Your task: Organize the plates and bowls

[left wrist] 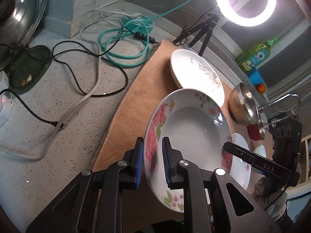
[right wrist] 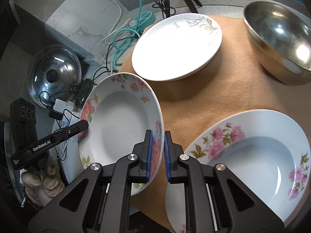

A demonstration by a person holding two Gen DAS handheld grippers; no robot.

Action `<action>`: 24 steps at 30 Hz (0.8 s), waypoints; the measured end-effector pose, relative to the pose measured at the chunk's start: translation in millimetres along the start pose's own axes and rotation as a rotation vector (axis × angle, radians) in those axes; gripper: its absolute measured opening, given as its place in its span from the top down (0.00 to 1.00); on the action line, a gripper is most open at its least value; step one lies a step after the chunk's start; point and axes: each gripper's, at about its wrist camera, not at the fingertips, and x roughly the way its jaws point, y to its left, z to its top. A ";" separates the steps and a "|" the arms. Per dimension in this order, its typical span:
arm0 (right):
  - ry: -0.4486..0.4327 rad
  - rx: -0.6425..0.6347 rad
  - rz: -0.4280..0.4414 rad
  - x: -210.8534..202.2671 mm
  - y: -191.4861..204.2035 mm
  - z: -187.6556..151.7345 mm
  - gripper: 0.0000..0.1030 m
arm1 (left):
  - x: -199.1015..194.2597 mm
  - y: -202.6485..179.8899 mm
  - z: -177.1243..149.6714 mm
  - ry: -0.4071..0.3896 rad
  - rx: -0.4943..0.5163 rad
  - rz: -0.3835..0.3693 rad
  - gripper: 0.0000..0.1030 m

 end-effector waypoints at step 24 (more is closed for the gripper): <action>-0.096 0.200 -0.102 -90.3 -84.3 -54.9 0.89 | 39.2 -107.6 -18.6 0.120 0.235 -0.110 0.84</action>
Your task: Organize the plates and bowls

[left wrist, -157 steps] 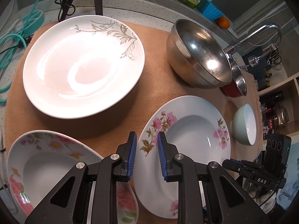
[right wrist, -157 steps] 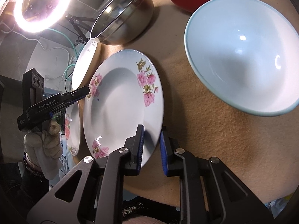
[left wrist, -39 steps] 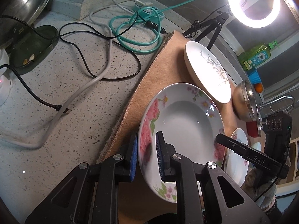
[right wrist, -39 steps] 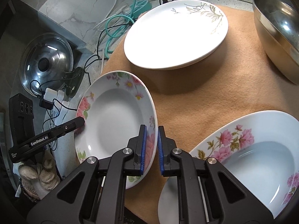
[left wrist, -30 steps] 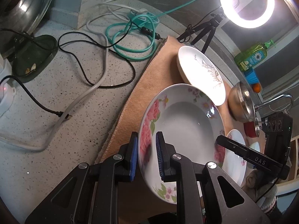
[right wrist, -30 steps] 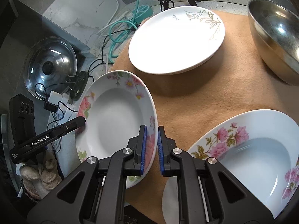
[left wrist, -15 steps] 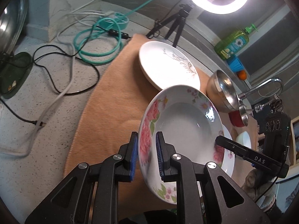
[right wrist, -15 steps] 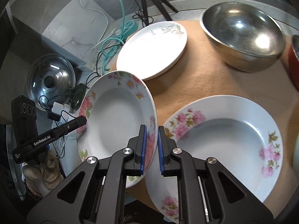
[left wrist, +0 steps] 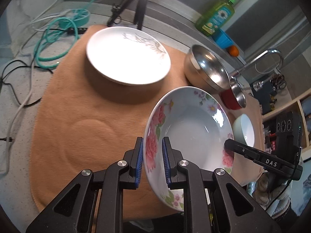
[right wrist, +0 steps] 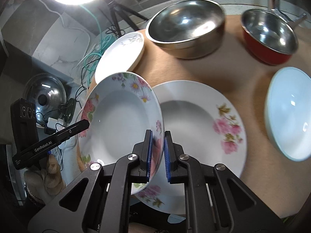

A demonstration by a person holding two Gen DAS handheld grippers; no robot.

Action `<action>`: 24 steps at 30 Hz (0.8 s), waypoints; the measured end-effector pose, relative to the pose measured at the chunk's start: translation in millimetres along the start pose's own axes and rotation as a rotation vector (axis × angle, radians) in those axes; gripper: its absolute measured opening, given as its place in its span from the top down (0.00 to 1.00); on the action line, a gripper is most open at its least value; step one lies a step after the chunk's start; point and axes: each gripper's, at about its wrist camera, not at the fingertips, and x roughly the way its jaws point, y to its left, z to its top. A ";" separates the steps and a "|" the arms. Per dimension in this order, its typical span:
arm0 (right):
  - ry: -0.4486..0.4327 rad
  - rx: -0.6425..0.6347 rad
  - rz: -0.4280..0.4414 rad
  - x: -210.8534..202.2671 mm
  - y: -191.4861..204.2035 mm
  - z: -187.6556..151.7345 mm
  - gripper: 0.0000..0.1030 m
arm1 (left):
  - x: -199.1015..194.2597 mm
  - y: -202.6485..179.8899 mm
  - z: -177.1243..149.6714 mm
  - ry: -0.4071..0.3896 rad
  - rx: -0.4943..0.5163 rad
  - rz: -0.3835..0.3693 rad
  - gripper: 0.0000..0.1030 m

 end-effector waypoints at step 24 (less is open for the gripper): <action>-0.009 0.125 -0.067 -16.9 -63.0 -25.9 0.88 | 43.2 -55.3 -9.8 0.108 0.167 0.013 0.84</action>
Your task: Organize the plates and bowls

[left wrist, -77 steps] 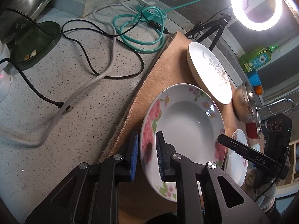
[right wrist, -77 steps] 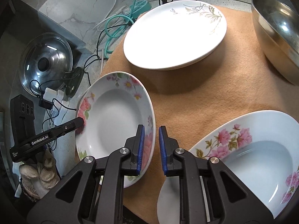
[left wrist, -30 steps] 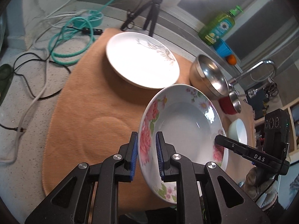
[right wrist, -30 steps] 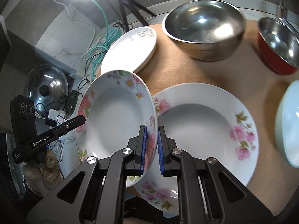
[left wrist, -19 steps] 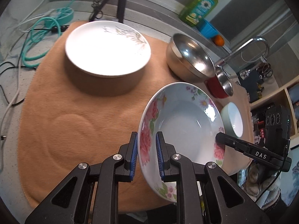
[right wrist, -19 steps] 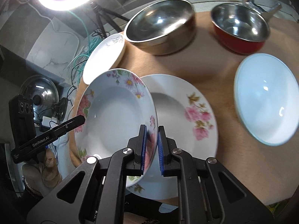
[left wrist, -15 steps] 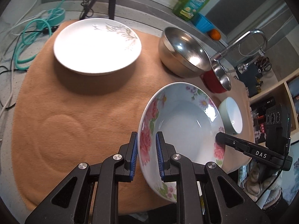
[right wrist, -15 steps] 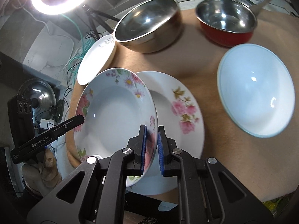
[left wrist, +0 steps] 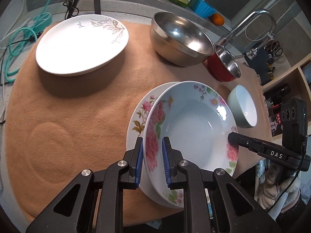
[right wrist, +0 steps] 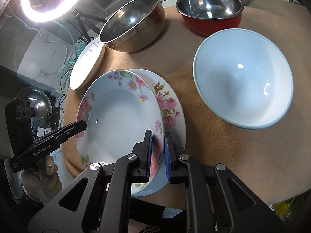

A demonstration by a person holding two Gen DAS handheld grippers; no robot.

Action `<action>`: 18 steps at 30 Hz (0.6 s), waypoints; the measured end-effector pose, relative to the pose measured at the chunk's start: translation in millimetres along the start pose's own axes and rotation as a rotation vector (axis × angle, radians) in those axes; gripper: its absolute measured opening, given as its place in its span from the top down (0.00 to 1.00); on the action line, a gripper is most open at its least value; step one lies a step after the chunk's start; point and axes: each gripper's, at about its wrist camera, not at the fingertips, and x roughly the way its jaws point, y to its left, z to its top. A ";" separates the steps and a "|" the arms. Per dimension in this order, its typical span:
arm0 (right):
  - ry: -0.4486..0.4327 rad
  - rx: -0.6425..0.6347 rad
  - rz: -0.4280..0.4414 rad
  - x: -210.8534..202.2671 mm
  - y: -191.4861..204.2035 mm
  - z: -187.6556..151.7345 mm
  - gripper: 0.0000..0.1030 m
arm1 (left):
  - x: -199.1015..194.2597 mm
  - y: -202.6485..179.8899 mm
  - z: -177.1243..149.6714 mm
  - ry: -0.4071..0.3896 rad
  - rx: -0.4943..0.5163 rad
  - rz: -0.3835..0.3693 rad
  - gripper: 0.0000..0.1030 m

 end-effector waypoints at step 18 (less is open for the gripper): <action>0.014 -0.014 -0.018 5.2 2.4 0.2 0.88 | 11.2 -9.3 0.8 0.024 0.048 0.078 0.84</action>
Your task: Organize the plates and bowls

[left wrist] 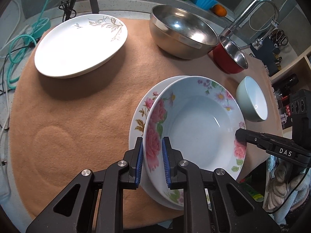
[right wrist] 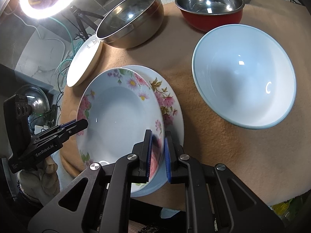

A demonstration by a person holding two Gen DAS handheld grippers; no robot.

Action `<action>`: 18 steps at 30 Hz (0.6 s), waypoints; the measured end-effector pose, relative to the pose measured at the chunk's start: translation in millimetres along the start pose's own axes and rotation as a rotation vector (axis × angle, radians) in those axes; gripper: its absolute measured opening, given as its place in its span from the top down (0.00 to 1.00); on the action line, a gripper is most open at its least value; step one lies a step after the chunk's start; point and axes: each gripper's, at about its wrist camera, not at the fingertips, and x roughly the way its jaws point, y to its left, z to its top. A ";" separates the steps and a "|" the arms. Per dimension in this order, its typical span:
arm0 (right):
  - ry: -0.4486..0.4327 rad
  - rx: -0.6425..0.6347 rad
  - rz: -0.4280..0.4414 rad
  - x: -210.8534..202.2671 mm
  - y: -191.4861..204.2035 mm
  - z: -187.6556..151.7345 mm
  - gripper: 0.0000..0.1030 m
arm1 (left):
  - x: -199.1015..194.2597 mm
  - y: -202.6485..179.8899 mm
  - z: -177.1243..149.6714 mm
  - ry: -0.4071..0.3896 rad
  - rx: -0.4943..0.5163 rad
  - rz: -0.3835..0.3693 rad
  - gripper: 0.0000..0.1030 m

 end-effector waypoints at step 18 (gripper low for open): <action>0.010 -0.033 -0.027 2.8 6.7 2.3 0.86 | 0.6 -3.9 0.5 -0.007 0.029 0.045 0.84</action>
